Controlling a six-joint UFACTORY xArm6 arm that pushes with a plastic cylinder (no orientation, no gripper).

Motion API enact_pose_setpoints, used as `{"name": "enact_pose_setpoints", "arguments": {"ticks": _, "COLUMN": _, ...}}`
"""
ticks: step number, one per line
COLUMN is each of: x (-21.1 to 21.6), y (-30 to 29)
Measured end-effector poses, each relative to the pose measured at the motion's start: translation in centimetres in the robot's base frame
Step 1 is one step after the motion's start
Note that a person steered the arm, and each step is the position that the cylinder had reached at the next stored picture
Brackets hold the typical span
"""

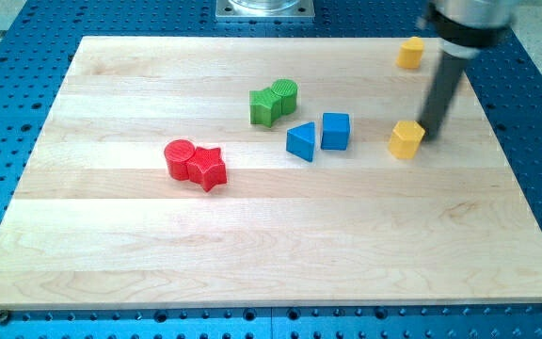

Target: Place hexagon top right of cube

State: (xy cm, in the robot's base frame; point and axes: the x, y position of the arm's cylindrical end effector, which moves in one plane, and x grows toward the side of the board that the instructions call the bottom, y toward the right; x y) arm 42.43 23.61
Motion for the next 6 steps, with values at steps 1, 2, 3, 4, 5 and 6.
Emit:
{"name": "enact_pose_setpoints", "arguments": {"ticks": 1, "x": 3.3, "y": 0.7}}
{"name": "enact_pose_setpoints", "arguments": {"ticks": 2, "x": 2.2, "y": -4.2}}
{"name": "enact_pose_setpoints", "arguments": {"ticks": 3, "x": -1.8, "y": -6.0}}
{"name": "enact_pose_setpoints", "arguments": {"ticks": 4, "x": -4.9, "y": -5.8}}
{"name": "enact_pose_setpoints", "arguments": {"ticks": 5, "x": 0.3, "y": -7.1}}
{"name": "enact_pose_setpoints", "arguments": {"ticks": 6, "x": -3.4, "y": -11.6}}
